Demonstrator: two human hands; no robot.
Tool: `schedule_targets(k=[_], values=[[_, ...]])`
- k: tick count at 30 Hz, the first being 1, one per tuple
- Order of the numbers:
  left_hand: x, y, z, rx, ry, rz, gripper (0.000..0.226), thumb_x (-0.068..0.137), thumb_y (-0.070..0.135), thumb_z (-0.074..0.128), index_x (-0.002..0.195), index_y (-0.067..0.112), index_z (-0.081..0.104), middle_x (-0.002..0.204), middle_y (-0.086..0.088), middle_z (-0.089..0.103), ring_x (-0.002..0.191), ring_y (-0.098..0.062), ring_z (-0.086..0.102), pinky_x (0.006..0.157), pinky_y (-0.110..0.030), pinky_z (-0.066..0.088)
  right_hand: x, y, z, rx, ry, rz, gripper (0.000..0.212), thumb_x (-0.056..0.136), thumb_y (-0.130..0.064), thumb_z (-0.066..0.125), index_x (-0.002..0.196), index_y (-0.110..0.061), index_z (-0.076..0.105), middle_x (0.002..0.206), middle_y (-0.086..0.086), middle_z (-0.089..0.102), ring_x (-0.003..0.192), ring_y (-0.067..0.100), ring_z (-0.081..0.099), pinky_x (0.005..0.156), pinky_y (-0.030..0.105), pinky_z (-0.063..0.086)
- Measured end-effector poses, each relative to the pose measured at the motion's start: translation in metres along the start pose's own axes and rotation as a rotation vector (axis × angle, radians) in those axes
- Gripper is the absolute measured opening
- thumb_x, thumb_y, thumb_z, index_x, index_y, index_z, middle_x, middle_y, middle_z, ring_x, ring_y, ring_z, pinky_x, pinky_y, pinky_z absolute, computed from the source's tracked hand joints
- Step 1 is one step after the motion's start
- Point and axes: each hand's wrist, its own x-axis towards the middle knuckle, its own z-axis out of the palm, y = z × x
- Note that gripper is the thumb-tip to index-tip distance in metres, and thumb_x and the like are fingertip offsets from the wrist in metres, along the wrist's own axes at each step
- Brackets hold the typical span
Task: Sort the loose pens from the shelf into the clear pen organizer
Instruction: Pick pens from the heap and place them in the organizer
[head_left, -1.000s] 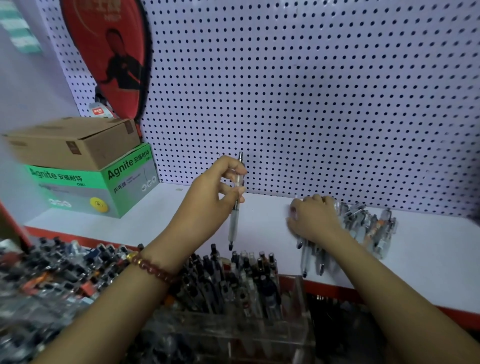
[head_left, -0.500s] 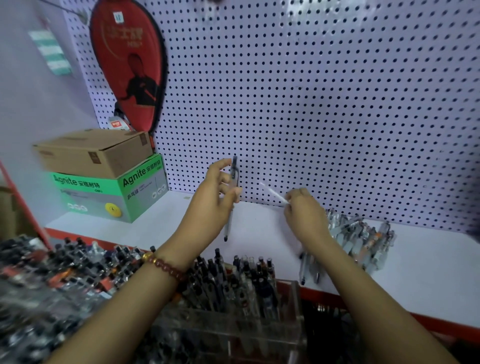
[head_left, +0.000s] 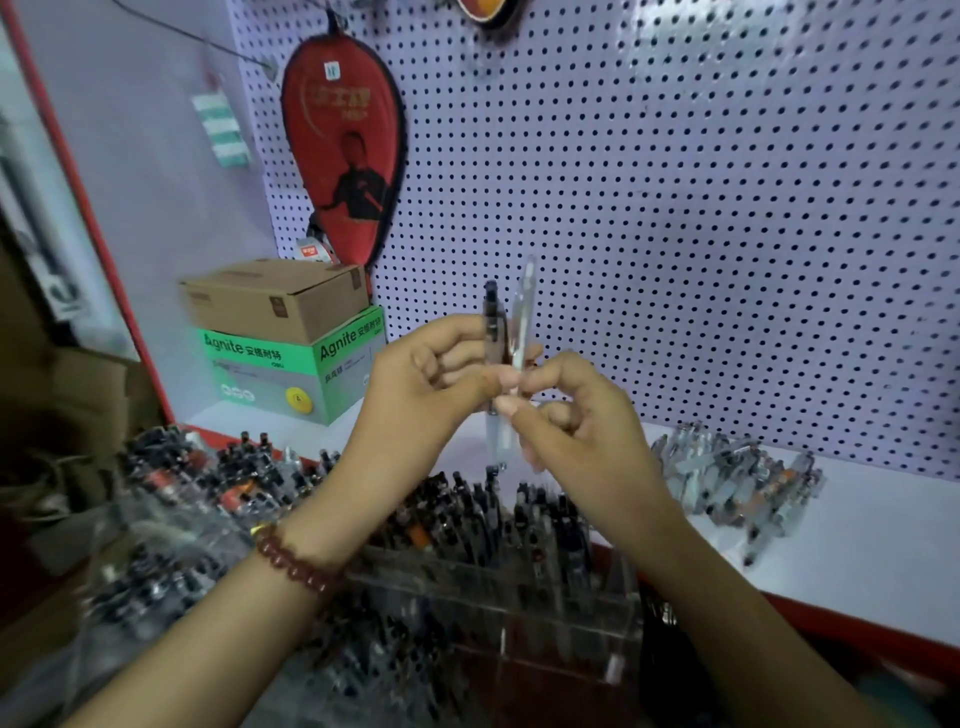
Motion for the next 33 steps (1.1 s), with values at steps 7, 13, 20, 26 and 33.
schedule_targets(k=[7, 13, 20, 26, 33], values=[[-0.059, 0.017, -0.029, 0.045, 0.071, -0.054, 0.041, 0.07, -0.002, 0.069, 0.104, 0.017, 0.055, 0.073, 0.007, 0.074, 0.071, -0.006, 0.071, 0.066, -0.017, 0.055, -0.022, -0.014, 0.014, -0.098, -0.177, -0.058, 0.023, 0.086, -0.041, 0.066, 0.101, -0.027, 0.055, 0.078, 0.0, 0.052, 0.057, 0.014, 0.048, 0.055, 0.026, 0.04], [-0.089, 0.024, -0.033, -0.023, -0.13, -0.126, 0.045, 0.07, -0.008, 0.065, 0.098, 0.013, 0.038, 0.056, 0.008, 0.067, 0.054, 0.0, 0.064, 0.054, -0.012, 0.05, -0.042, -0.035, 0.037, -0.136, -0.279, -0.295, 0.022, 0.088, -0.039, 0.059, 0.095, -0.017, 0.061, 0.067, 0.001, 0.061, 0.053, 0.013, 0.054, 0.05, 0.025, 0.042], [-0.12, -0.016, -0.048, 0.137, -0.095, -0.186, 0.048, 0.07, -0.011, 0.072, 0.105, 0.012, 0.048, 0.081, 0.003, 0.071, 0.079, -0.007, 0.069, 0.07, -0.022, 0.056, -0.055, -0.009, 0.052, -0.509, -0.173, -0.223, 0.015, 0.088, -0.028, 0.06, 0.078, -0.017, 0.058, 0.054, -0.006, 0.054, 0.05, 0.01, 0.05, 0.047, 0.018, 0.033], [-0.147, -0.046, -0.073, 0.928, -0.301, 0.059, 0.028, 0.078, 0.017, 0.077, 0.103, 0.02, 0.065, 0.114, 0.01, 0.06, 0.106, -0.007, 0.057, 0.089, -0.029, 0.05, -0.063, 0.013, 0.042, -0.738, -0.164, -0.083, 0.022, 0.093, -0.026, 0.055, 0.076, -0.012, 0.058, 0.055, -0.003, 0.053, 0.047, 0.004, 0.046, 0.05, 0.01, 0.034], [-0.157, -0.059, -0.071, 1.026, -0.384, 0.0, 0.037, 0.081, 0.022, 0.074, 0.118, 0.022, 0.066, 0.128, 0.003, 0.057, 0.12, -0.016, 0.051, 0.096, -0.034, 0.048, -0.091, 0.043, 0.048, -0.794, -0.255, -0.234, 0.015, 0.086, -0.027, 0.067, 0.085, -0.013, 0.062, 0.063, -0.003, 0.062, 0.044, 0.002, 0.048, 0.045, 0.016, 0.044]])
